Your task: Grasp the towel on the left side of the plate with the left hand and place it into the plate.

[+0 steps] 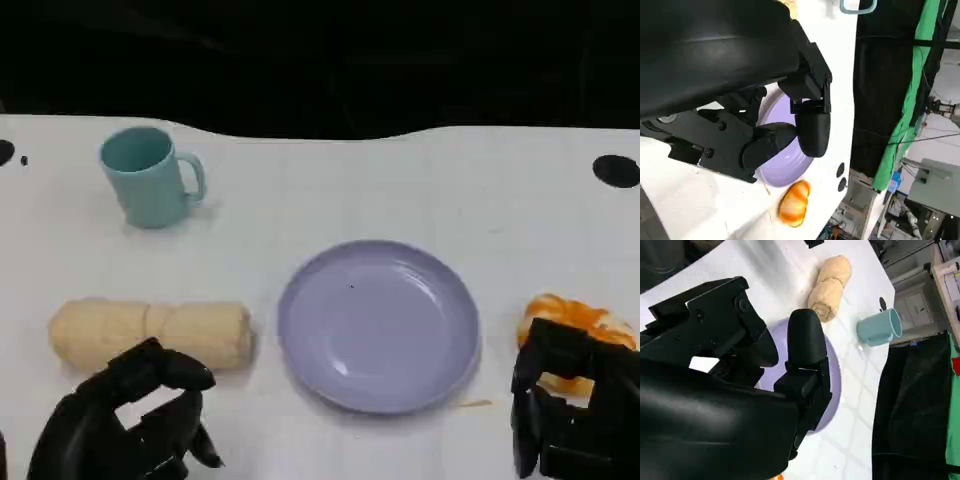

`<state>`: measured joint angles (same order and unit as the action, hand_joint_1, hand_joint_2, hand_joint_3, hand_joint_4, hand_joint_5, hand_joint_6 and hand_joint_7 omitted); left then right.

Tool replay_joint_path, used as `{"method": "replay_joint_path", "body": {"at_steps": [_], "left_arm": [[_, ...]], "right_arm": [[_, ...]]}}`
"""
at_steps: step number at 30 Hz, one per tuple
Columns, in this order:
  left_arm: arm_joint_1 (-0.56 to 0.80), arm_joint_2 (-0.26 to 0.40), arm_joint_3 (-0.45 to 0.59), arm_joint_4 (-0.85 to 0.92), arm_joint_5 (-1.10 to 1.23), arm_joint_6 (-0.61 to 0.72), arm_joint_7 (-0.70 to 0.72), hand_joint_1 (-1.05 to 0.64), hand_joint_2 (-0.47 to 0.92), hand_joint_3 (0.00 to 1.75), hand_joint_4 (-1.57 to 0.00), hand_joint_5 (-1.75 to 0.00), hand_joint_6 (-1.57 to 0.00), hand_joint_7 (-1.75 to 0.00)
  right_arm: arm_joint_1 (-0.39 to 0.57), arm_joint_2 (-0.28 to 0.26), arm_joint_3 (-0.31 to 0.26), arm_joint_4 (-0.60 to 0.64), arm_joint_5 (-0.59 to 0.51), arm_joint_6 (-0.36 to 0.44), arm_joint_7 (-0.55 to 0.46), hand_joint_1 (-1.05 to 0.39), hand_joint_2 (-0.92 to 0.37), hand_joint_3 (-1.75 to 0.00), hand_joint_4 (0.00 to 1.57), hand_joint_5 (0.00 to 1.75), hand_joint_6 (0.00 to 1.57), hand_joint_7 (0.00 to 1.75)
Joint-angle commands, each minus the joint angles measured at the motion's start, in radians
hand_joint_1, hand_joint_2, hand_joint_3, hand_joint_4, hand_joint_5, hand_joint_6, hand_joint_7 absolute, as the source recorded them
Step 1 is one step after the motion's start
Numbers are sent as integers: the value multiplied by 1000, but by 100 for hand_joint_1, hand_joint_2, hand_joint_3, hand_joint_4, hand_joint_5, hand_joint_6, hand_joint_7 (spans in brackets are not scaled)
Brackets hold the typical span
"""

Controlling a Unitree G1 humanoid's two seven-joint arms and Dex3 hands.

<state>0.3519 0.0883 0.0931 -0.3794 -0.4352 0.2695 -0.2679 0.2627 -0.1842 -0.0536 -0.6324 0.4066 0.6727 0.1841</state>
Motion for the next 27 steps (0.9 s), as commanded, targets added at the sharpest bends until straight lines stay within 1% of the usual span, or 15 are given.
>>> {"method": "replay_joint_path", "body": {"at_steps": [1, 17, 27], "left_arm": [[-4, 12, 9, -7, 0, 3, 1, -18, 71, 85, -77, -166, -75, -139], [-8, 14, 9, 0, 2, 2, -1, -18, 71, 83, -77, -167, -75, -140], [-4, 12, 8, -12, 25, -4, 11, -17, 72, 85, -77, -167, -75, -139]], "right_arm": [[8, -9, -4, 6, -6, -18, 5, 0, -60, -140, 92, 175, 68, 175], [9, -11, 8, 20, -38, -43, 13, 1, -60, -140, 89, 175, 66, 175], [13, -23, 14, 0, -42, -15, 18, 2, -60, -139, 88, 175, 66, 175]]}}
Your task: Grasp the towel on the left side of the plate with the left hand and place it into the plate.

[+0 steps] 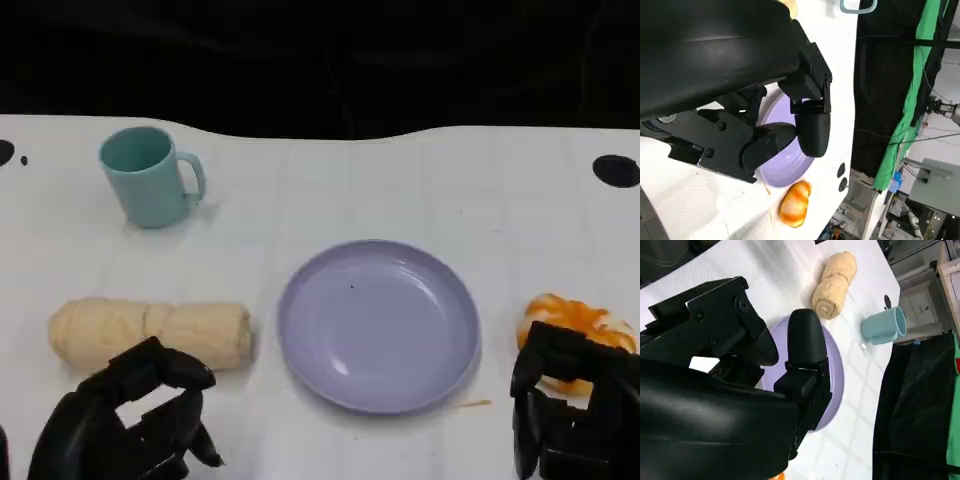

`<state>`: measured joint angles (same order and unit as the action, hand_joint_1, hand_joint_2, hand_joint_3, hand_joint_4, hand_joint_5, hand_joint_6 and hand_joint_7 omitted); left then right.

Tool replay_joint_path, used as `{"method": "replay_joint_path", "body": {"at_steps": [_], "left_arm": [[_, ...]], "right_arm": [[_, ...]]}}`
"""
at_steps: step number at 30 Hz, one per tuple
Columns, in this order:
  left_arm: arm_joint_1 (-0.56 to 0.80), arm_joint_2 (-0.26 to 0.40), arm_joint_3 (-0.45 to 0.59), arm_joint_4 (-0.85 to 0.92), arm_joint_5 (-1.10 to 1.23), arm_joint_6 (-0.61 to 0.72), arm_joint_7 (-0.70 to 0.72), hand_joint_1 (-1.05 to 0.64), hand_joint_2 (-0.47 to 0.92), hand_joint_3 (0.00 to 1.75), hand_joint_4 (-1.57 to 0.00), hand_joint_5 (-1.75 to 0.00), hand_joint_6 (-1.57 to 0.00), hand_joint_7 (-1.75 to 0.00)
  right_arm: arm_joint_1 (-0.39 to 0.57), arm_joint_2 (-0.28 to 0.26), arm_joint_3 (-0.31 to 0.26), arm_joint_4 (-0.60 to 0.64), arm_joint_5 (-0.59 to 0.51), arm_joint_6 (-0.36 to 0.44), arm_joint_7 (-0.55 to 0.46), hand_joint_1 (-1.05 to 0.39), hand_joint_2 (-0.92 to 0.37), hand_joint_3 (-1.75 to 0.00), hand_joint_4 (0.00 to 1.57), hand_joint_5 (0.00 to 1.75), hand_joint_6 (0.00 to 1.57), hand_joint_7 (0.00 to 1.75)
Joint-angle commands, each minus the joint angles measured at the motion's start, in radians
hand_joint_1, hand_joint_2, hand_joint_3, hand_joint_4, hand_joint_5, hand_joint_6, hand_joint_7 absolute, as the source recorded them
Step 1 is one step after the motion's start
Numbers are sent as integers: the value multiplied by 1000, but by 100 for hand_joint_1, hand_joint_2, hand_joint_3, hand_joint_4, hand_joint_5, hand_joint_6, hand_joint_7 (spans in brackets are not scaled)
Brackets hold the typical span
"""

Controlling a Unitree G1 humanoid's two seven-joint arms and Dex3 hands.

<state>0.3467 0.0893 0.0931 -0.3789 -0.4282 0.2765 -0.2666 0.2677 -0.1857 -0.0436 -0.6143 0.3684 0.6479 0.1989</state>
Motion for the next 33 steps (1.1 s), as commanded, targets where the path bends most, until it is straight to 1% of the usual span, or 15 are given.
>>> {"method": "replay_joint_path", "body": {"at_steps": [1, 5, 7, 8, 10, 11, 13, 14, 15, 17, 19, 20, 23, 28, 33], "left_arm": [[1, 10, 9, -11, 18, -16, 8, -17, 72, 85, -77, -166, -75, -139], [1, 3, 16, -6, 24, -46, 0, -17, 71, 86, -77, -161, -76, -135], [2, 4, 15, -5, 43, -79, -1, -19, 70, 84, -75, -155, -77, -127], [4, 8, 13, -8, 67, -101, 4, -19, 68, 83, -74, -144, -79, -111], [6, 31, 8, -20, 138, -158, 11, -22, 66, 81, -72, -135, -80, -94], [5, 49, 7, -24, 189, -201, 11, -21, 70, 71, -68, -123, -77, -74], [1, 89, 9, -31, 294, -277, 15, -21, 79, 51, -66, -109, -77, -50], [-1, 100, 10, -32, 327, -299, 19, -24, 86, 35, -63, -97, -76, -33], [-6, 135, 11, -47, 402, -317, 28, -24, 89, 29, -62, -93, -76, -26], [-16, 206, 11, -84, 561, -332, 44, -36, 91, 21, -53, -72, -65, -11], [-25, 267, 14, -112, 705, -345, 55, -43, 92, 18, -49, -62, -60, -5], [-34, 289, 16, -124, 758, -340, 57, -47, 92, 15, -47, -51, -57, -3], [-61, 332, 12, -141, 868, -315, 50, -53, 92, 10, -41, -37, -49, 0], [-120, 411, -37, -122, 1100, -309, 42, -60, 92, 4, -38, -21, -37, 0], [-187, 432, -112, -82, 1300, -273, 31, -65, 91, 1, -33, -14, -26, 0]], "right_arm": [[9, -23, 6, -21, -7, 11, 1, 2, -60, -139, 87, 175, 66, 175], [9, -19, 6, -27, -2, 18, -3, 3, -61, -140, 86, 175, 65, 175], [9, -15, 7, -32, 0, 24, -7, 3, -61, -140, 87, 175, 65, 175], [9, -14, 9, -35, -1, 26, -8, 4, -62, -141, 87, 175, 65, 175], [10, -13, 13, -42, -3, 32, -12, 5, -62, -141, 87, 175, 65, 175], [10, -12, 14, -46, -3, 36, -15, 5, -62, -141, 87, 175, 65, 175], [11, -11, 15, -54, -3, 44, -21, 6, -62, -141, 87, 175, 64, 175], [11, -11, 16, -56, -3, 46, -22, 5, -62, -142, 86, 175, 64, 175], [11, -11, 16, -60, -3, 52, -26, 5, -62, -142, 86, 175, 63, 175], [11, -9, 16, -66, -1, 58, -32, 5, -62, -141, 86, 175, 63, 175], [9, -9, 18, -70, -1, 65, -35, 4, -62, -141, 86, 175, 63, 175], [9, -10, 19, -71, -2, 65, -35, 5, -63, -141, 85, 175, 62, 175], [9, -12, 22, -70, -3, 62, -34, 6, -64, -141, 85, 175, 62, 175], [7, -10, 22, -71, 0, 70, -38, 5, -64, -139, 85, 175, 62, 175], [7, -9, 25, -75, 0, 71, -40, 5, -64, -139, 85, 175, 62, 175]]}}
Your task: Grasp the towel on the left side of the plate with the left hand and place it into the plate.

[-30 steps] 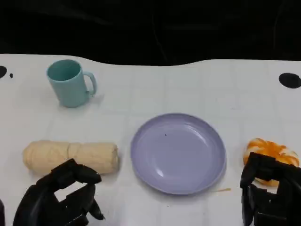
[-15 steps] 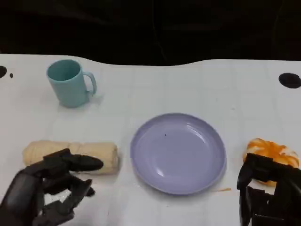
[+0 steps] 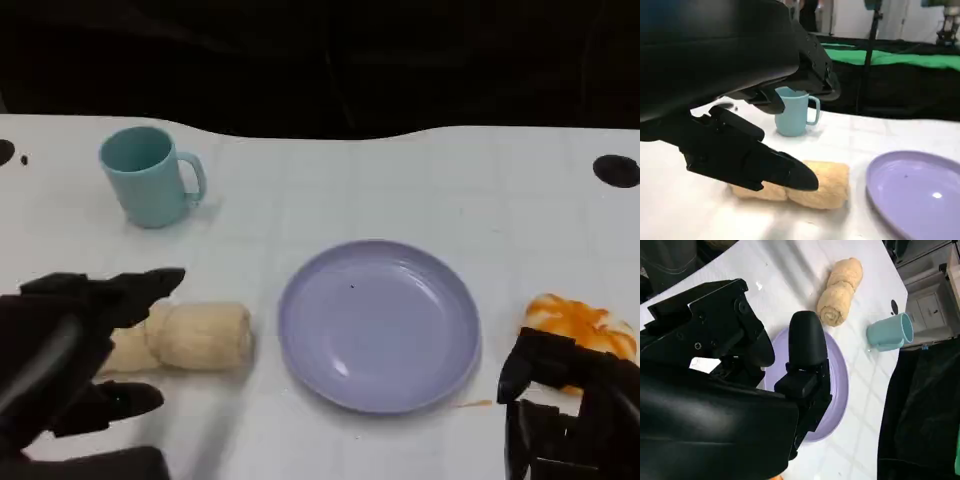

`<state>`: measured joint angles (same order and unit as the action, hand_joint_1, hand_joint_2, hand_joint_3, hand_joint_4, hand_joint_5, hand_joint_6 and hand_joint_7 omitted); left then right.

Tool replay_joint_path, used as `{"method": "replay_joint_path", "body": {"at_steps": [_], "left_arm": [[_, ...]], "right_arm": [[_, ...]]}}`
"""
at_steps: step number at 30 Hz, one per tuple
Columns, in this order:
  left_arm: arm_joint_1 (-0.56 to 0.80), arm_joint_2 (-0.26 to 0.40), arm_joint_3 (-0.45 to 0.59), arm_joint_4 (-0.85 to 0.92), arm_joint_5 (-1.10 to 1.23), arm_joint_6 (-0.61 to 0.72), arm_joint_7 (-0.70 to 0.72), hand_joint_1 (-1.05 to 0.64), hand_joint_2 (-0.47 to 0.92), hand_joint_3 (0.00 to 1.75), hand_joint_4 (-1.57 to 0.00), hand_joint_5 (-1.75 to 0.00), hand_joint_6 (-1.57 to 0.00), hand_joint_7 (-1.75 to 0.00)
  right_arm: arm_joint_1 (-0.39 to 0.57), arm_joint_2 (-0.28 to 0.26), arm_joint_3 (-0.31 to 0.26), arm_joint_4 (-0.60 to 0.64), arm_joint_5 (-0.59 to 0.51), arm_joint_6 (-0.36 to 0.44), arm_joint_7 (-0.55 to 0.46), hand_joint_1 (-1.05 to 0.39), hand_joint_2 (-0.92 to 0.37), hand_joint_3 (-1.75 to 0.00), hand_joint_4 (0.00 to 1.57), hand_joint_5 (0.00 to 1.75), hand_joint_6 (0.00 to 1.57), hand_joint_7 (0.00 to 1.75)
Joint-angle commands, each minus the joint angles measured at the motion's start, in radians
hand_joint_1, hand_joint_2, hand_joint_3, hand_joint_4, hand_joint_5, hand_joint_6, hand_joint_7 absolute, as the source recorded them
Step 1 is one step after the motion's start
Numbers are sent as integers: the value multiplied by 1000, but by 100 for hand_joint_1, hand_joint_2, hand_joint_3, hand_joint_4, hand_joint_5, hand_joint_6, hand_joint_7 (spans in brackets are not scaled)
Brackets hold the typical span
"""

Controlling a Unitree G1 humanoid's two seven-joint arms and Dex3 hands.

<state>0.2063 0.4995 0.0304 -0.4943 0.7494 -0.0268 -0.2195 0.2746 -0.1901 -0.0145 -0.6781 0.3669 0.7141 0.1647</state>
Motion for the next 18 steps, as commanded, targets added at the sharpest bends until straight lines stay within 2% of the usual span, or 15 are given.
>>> {"method": "replay_joint_path", "body": {"at_steps": [1, 10, 18], "left_arm": [[-67, 20, -69, 46, 160, 44, -26, -66, 91, 1, -33, -13, -25, 0], [-278, -22, -243, 249, 359, 137, -100, -66, 90, 0, -37, -10, -29, -2], [-425, -54, -338, 492, 383, 181, -97, -64, 91, 0, -40, -9, -31, -1]], "right_arm": [[0, -3, -4, -11, 2, 6, -6, 5, -64, -139, 85, 175, 62, 175], [0, -7, -4, -6, 0, 1, -4, 5, -64, -138, 86, 175, 63, 175], [3, -9, 0, -7, -5, -3, -4, 5, -62, -139, 86, 175, 63, 175]]}}
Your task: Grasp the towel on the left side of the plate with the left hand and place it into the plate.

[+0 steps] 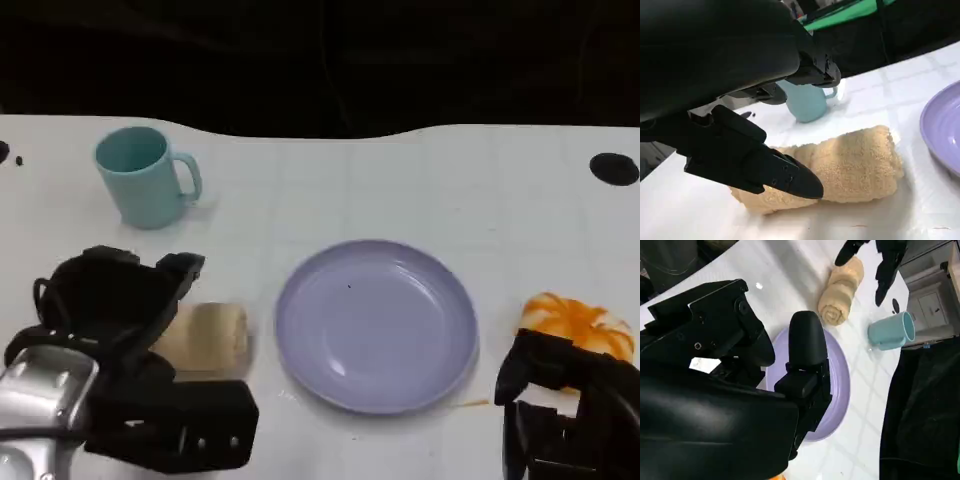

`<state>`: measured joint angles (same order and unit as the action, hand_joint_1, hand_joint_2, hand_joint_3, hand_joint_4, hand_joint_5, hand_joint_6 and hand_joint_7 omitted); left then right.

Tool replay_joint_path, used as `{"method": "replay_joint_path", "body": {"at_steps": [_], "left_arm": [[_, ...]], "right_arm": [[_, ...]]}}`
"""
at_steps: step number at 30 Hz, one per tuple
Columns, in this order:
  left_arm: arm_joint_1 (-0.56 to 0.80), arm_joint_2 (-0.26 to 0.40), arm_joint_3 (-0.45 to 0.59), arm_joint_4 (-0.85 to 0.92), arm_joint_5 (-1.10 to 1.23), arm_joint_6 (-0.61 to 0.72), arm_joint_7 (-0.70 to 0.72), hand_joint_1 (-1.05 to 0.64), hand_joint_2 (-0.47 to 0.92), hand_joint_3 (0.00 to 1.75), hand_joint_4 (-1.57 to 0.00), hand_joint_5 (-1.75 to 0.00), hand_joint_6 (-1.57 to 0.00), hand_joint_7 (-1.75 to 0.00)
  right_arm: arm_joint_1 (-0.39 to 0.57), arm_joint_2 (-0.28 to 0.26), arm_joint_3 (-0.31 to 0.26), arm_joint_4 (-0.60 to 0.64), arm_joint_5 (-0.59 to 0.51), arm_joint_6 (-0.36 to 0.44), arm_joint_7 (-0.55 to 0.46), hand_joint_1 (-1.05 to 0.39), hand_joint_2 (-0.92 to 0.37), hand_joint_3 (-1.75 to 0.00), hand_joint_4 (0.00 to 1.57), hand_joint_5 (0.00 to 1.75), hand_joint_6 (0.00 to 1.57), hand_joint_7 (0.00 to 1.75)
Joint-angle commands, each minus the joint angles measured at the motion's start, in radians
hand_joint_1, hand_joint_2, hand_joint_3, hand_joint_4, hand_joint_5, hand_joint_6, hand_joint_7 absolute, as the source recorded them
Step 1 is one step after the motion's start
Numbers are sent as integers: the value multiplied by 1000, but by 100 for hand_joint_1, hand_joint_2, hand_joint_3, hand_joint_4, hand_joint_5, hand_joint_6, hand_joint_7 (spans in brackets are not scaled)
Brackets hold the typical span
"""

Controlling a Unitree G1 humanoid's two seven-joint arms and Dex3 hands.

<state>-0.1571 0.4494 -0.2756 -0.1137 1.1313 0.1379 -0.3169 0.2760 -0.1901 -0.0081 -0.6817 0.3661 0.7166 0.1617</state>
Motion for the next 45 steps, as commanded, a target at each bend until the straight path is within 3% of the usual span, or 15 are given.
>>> {"method": "replay_joint_path", "body": {"at_steps": [1, 8, 12, 13, 16, 18, 20, 21, 22, 24, 25, 27, 33, 39, 45], "left_arm": [[-78, -7, -42, 145, -3, 18, 5, -64, 91, 0, -42, -9, -31, -1], [-148, -27, -86, 369, -68, 8, 78, -54, 92, 3, -58, -10, -42, -3], [-162, -20, -98, 444, -130, -35, 113, -41, 92, 13, -83, -19, -59, -7], [-165, -20, -98, 466, -149, -51, 131, -39, 92, 14, -87, -26, -64, -6], [-173, -14, -104, 517, -183, -97, 192, -32, 92, 18, -83, -86, -94, -7], [-169, -9, -99, 534, -209, -141, 255, -31, 92, 20, -82, -103, -105, -9], [-164, 0, -99, 550, -217, -182, 341, -29, 92, 13, -81, -133, -116, -12], [-163, 2, -102, 561, -213, -197, 388, -27, 92, 14, -79, -154, -111, -38], [-163, 3, -104, 573, -210, -208, 427, -26, 92, 19, -81, -166, -88, -101], [-159, 4, -99, 578, -213, -226, 501, -26, 92, 26, -83, -172, -67, -152], [-155, 4, -93, 570, -218, -232, 531, -27, 92, 30, -83, -174, -58, -164], [-148, 3, -82, 545, -222, -232, 574, -24, 92, 33, -82, -174, -54, -172], [-137, -10, -64, 414, -209, -172, 606, -25, 90, 37, -78, -175, -52, -175], [-150, -39, -76, 287, -201, -149, 575, -26, 72, 69, -81, -175, -55, -175], [-184, -97, -107, 225, -203, -143, 501, -28, 66, 78, -83, -175, -57, -175]], "right_arm": [[3, -10, -5, -4, -7, -8, -1, 5, -62, -139, 86, 175, 63, 175], [10, -11, -7, -11, -6, -6, -1, 5, -62, -140, 86, 175, 63, 175], [12, -10, -10, -14, -6, -3, -5, 5, -61, -140, 85, 175, 62, 175], [12, -11, -10, -12, -7, -8, -3, 5, -61, -139, 85, 175, 62, 175], [12, -12, -11, -9, -7, -12, 0, 4, -61, -139, 84, 175, 62, 175], [11, -14, -10, -9, -11, -11, -2, 4, -61, -139, 84, 175, 62, 175], [12, -13, -9, -9, -13, -15, -2, 3, -61, -139, 84, 175, 62, 175], [12, -12, -9, -9, -13, -16, -3, 3, -61, -139, 84, 175, 62, 175], [12, -12, -8, -9, -14, -16, -3, 3, -61, -139, 84, 175, 62, 175], [12, -11, -8, -7, -14, -18, -1, 3, -61, -139, 84, 175, 62, 175], [12, -12, -7, -7, -14, -20, -1, 3, -61, -139, 84, 175, 62, 175], [11, -14, -5, -8, -16, -14, -2, 3, -61, -139, 84, 175, 62, 175], [10, -8, -6, -9, -12, -11, -5, 3, -61, -139, 84, 175, 62, 175], [9, -13, -2, -10, -17, -15, -2, 4, -62, -138, 84, 175, 62, 175], [7, -15, -4, -15, -18, -1, -4, 4, -61, -138, 83, 175, 61, 175]]}}
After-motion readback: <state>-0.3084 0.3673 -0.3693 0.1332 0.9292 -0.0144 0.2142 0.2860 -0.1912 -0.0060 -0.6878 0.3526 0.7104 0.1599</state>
